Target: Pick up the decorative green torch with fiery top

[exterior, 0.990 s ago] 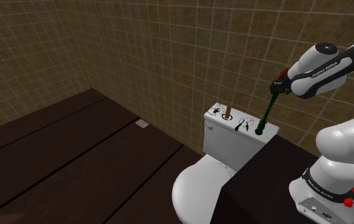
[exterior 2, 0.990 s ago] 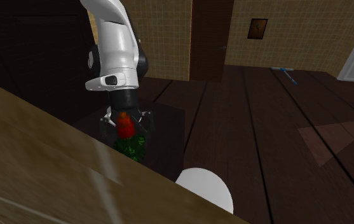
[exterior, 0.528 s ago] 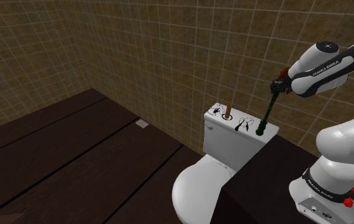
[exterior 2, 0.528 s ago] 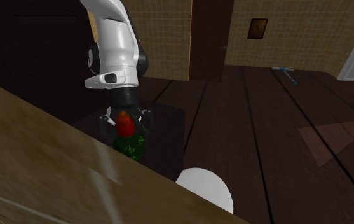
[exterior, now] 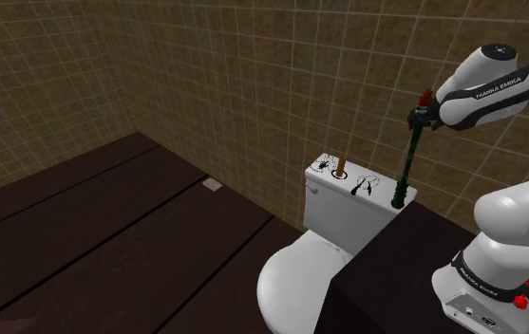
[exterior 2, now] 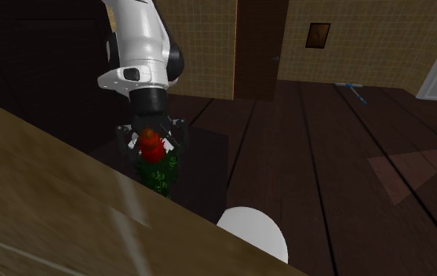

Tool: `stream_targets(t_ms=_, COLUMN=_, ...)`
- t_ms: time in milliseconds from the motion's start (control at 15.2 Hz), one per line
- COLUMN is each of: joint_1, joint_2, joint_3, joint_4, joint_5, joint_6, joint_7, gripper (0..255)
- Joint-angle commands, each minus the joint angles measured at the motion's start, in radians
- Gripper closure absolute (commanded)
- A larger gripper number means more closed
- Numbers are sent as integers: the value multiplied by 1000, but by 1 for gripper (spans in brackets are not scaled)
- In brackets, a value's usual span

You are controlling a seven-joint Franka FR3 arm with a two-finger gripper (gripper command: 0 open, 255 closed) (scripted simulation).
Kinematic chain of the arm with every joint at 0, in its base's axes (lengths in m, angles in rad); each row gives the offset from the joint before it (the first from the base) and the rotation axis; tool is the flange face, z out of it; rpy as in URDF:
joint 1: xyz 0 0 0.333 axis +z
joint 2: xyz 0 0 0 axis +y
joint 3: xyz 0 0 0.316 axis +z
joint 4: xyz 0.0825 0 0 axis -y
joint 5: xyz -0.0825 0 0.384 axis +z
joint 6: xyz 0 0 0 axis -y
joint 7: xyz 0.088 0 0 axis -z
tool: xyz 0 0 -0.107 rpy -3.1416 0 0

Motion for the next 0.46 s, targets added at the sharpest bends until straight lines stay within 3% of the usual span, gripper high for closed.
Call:
stream_targets(t_ms=0, joint_1=10, joint_2=-26, joint_3=-3, joint_4=11, joint_5=11, joint_6=-37, joint_7=-10, gripper=255)
stream_targets(t_ms=396, joint_1=27, joint_2=-72, joint_3=-5, joint_4=40, joint_5=31, joint_6=-111, joint_7=-26, gripper=255)
